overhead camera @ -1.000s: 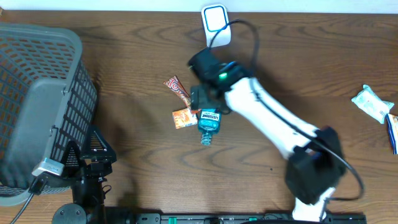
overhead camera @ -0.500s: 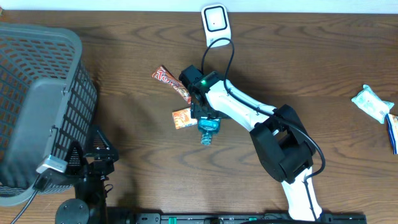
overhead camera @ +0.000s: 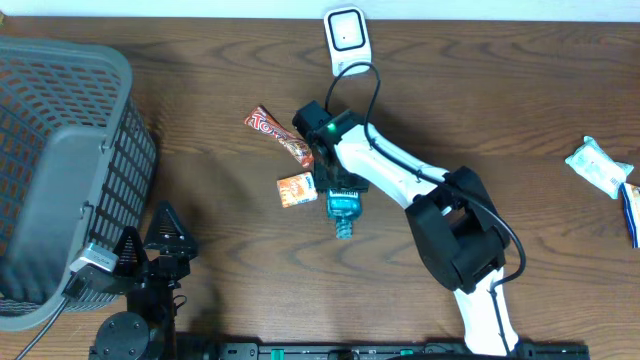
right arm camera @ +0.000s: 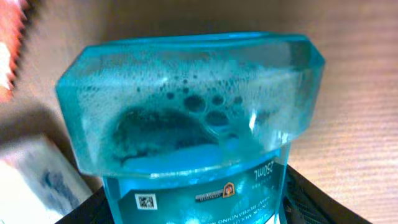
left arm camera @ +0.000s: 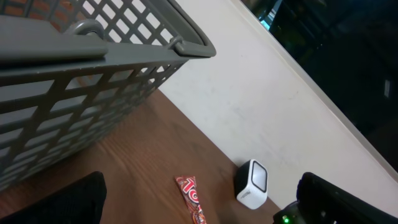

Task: Scan the item barcode

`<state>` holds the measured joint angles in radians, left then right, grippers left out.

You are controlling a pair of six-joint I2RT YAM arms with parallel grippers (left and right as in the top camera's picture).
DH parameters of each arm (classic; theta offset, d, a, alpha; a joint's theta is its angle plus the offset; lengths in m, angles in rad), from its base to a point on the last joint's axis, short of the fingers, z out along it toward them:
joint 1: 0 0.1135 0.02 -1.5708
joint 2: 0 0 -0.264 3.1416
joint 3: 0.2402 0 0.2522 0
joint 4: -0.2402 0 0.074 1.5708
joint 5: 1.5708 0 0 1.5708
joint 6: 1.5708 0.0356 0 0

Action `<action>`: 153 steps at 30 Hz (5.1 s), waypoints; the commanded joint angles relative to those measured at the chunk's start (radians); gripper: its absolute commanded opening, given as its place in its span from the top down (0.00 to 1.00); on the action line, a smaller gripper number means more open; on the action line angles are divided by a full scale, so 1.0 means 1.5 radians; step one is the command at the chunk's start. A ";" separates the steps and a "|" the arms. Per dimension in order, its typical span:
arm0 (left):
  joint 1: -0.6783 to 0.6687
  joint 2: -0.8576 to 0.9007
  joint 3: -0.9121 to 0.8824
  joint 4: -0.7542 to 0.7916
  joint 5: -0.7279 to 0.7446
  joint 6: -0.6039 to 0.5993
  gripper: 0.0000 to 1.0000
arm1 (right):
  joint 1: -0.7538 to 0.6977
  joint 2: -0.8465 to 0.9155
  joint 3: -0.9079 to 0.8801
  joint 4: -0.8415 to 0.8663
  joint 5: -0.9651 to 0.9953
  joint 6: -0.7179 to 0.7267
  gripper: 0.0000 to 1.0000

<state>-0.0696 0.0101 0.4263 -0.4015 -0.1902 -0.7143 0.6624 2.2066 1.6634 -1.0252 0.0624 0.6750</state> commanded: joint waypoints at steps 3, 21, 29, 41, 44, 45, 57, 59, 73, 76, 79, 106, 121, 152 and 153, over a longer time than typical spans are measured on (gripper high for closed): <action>-0.003 -0.004 -0.002 -0.002 -0.009 -0.004 0.02 | -0.041 0.029 -0.014 -0.023 -0.176 -0.115 0.73; -0.003 -0.004 -0.002 -0.049 -0.009 -0.004 0.02 | -0.136 0.029 -0.031 -0.046 -0.367 -0.466 0.84; -0.003 -0.004 -0.002 -0.049 -0.009 -0.004 0.02 | -0.137 0.029 -0.032 -0.081 -0.522 -0.682 0.87; -0.003 -0.004 -0.002 -0.065 -0.009 -0.004 0.02 | -0.136 0.029 -0.071 -0.068 -0.321 -0.694 0.91; -0.003 -0.004 -0.002 -0.074 -0.009 -0.004 0.02 | -0.136 0.029 -0.078 -0.071 -0.321 -0.694 0.94; -0.003 -0.004 -0.002 -0.077 -0.009 -0.004 0.02 | -0.136 0.029 -0.079 -0.073 -0.326 -0.694 0.95; -0.003 -0.004 -0.002 -0.082 -0.009 -0.004 0.02 | -0.138 0.029 -0.075 -0.077 -0.471 -0.705 0.99; -0.003 -0.004 -0.002 -0.082 -0.009 -0.004 0.02 | -0.141 0.029 -0.075 -0.078 -0.502 -0.708 0.99; -0.003 -0.004 -0.002 -0.082 -0.009 -0.004 0.02 | -0.228 0.029 -0.075 -0.135 -0.724 -0.840 0.99; -0.003 -0.004 -0.002 -0.081 -0.009 -0.004 0.02 | -0.230 0.029 -0.075 -0.135 -0.701 -0.836 0.96; -0.003 -0.004 -0.002 -0.082 -0.009 -0.004 0.02 | -0.223 0.029 -0.075 -0.135 -0.691 -0.807 0.65; -0.003 -0.004 -0.002 -0.082 -0.009 -0.004 0.02 | 0.077 -0.027 -0.052 -0.089 -0.188 -0.597 0.02; -0.003 -0.004 -0.002 -0.081 -0.009 -0.004 0.02 | 0.124 -0.027 -0.121 0.008 -0.148 -0.550 0.18; -0.003 -0.004 -0.002 -0.082 -0.009 -0.004 0.02 | -0.112 -0.027 -0.143 0.072 -0.049 -0.329 0.67; -0.003 -0.004 -0.002 -0.081 -0.009 -0.004 0.02 | -0.120 -0.027 -0.140 0.069 -0.036 -0.315 0.68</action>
<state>-0.0696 0.0101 0.4263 -0.5251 -0.1902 -0.7143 0.5133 2.0857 1.4929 -0.9131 -0.1959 0.1570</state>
